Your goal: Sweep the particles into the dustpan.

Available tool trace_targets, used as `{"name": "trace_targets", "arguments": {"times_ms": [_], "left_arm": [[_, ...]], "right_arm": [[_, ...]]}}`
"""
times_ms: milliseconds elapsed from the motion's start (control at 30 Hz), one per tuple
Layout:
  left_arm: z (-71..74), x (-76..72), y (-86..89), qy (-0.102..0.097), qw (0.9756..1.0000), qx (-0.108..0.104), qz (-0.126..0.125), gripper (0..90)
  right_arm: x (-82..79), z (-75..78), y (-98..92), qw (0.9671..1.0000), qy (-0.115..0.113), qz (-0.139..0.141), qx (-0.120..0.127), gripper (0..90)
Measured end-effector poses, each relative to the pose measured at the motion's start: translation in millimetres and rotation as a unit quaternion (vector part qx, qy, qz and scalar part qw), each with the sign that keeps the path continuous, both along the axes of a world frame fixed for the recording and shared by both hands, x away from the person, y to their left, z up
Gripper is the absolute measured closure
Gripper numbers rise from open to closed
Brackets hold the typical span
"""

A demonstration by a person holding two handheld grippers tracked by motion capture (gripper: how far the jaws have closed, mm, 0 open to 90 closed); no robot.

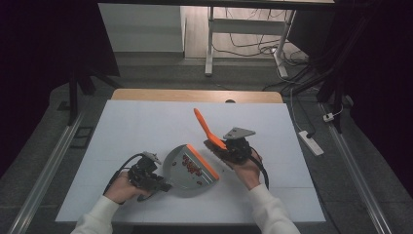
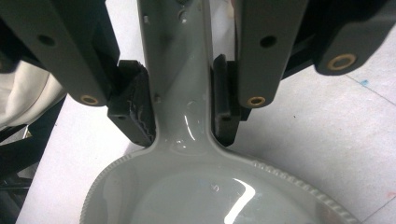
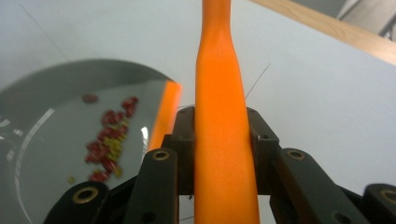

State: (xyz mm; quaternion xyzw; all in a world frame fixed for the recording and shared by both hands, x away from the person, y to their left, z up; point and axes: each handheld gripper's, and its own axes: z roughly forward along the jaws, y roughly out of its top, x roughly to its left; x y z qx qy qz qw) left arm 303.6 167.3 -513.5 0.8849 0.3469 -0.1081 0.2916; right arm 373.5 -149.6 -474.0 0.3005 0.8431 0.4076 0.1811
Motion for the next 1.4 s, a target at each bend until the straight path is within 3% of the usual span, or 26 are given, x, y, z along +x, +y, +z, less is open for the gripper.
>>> {"name": "trace_targets", "arguments": {"times_ms": [200, 333, 433, 700, 967, 1033, 1133, 1200, 1300, 1400], "left_arm": [[0.3, -0.4, -0.1, 0.000, 1.0000, 0.000, 0.001, 62.2], [0.3, -0.6, -0.4, -0.001, 1.0000, 0.000, 0.000, 62.2], [0.4, -0.5, -0.3, -0.001, 1.0000, 0.000, 0.000, 62.2], [0.6, -0.8, -0.7, -0.001, 1.0000, 0.002, 0.000, 62.2], [-0.6, -0.4, -1.9, 0.000, 1.0000, 0.005, -0.003, 62.2], [-0.7, -0.5, -2.1, 0.000, 1.0000, 0.006, -0.003, 62.2], [-0.5, -0.5, -1.9, 0.000, 1.0000, 0.005, -0.002, 62.2], [-0.4, -0.6, -2.0, -0.001, 1.0000, 0.005, -0.002, 62.2], [-0.2, -0.7, -1.8, -0.001, 1.0000, 0.003, -0.002, 62.2], [-0.3, -0.8, -1.9, -0.001, 1.0000, 0.003, -0.002, 62.2]], "right_arm": [[-2.7, -6.3, -11.1, 0.9996, 0.005, -0.016, -0.020, 70.6], [-0.9, -12.1, -10.1, 0.9994, 0.019, -0.020, -0.018, 70.6], [-1.1, -18.2, -5.1, 0.9991, 0.025, -0.014, -0.032, 70.6], [-6.0, -20.8, 7.0, 0.9991, 0.022, 0.002, -0.036, 70.6], [-11.5, -23.9, 18.4, 0.9995, 0.029, 0.008, -0.012, 70.6], [-12.2, -25.0, 22.6, 0.9988, 0.043, 0.016, 0.013, 70.6], [-16.3, -22.8, 31.0, 0.9986, 0.039, 0.028, 0.021, 70.6], [-17.7, -19.7, 34.1, 0.9956, 0.056, 0.056, 0.051, 70.6], [-21.3, -12.1, 37.2, 0.9961, 0.035, 0.066, 0.047, 70.6], [-18.4, -5.8, 28.8, 0.9961, 0.024, 0.053, 0.066, 70.6]]}}
